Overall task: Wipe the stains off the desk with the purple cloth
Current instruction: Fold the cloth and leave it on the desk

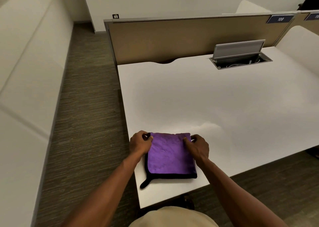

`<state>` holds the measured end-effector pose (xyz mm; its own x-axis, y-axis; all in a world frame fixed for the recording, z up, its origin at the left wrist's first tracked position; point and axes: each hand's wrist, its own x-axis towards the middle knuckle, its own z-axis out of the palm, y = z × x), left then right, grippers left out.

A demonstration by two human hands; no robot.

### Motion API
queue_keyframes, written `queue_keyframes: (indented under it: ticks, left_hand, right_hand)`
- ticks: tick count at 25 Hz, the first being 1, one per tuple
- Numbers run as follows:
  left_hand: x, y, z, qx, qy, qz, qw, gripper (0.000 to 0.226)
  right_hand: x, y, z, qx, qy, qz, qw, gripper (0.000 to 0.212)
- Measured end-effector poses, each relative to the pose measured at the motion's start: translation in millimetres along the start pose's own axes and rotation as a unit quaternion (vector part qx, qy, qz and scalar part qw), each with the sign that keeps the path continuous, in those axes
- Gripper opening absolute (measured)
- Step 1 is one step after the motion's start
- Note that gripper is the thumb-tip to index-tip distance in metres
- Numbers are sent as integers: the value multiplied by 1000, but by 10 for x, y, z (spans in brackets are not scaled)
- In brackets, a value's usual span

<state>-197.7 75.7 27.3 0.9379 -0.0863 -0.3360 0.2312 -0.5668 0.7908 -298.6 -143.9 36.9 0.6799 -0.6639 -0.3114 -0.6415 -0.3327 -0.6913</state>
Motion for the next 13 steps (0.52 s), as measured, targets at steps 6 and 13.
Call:
queue_keyframes:
  ticks: [6, 13]
  left_hand:
    - [52, -34, -120, 4, -9, 5, 1000, 16]
    - [70, -34, -160, 37, -34, 17, 999, 34]
  right_hand:
    - [13, 3, -63, 60, 18, -12, 998, 18]
    - [26, -20, -63, -39, 29, 12, 999, 43]
